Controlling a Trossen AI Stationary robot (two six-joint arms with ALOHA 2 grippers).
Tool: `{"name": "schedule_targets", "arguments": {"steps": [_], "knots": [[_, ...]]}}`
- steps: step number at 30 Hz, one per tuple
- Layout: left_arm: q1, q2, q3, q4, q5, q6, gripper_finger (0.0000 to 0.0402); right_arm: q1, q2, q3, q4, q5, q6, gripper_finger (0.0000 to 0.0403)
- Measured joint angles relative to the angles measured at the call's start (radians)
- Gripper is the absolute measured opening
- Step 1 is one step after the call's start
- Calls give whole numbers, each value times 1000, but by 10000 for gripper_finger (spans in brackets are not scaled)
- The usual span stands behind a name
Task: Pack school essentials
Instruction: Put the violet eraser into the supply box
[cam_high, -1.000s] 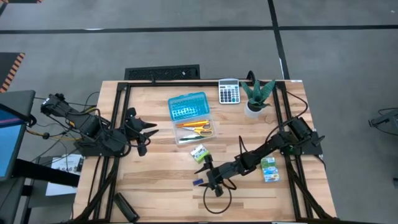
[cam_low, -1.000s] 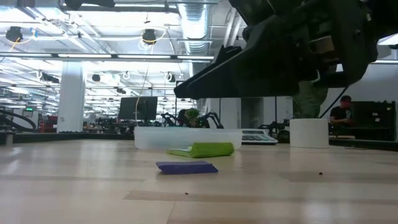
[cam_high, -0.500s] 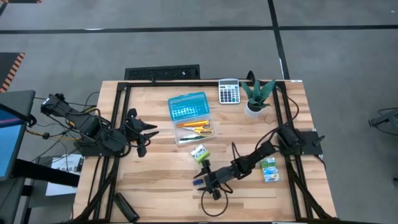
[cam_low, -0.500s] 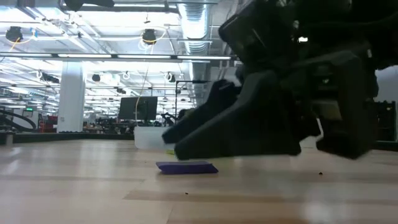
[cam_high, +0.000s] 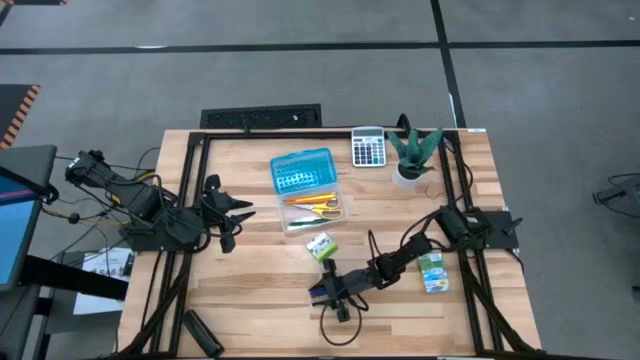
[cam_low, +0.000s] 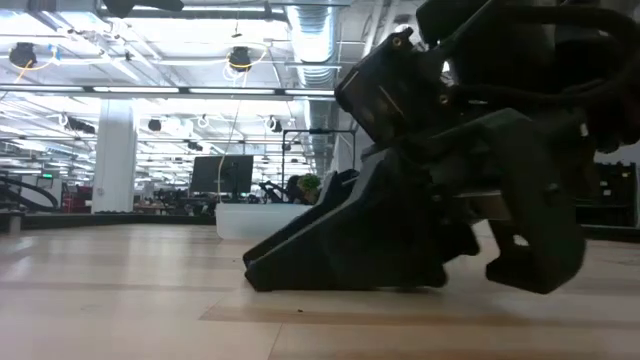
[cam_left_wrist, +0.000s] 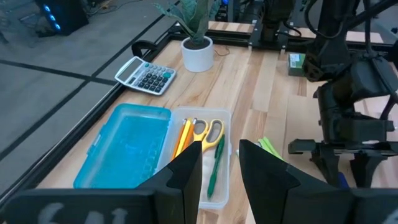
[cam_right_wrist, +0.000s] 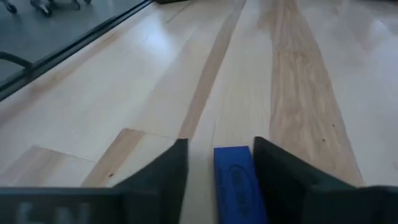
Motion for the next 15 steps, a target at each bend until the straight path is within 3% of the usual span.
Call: {"name": "schedule_targets", "arguments": {"steps": [8, 15], "knots": [[0, 0, 0, -2, -1, 4, 101, -1, -3, -5, 4, 2, -33, 58], [0, 0, 0, -3, 4, 27, 101, -1, -8, -6, 8, -2, -33, 56]]}}
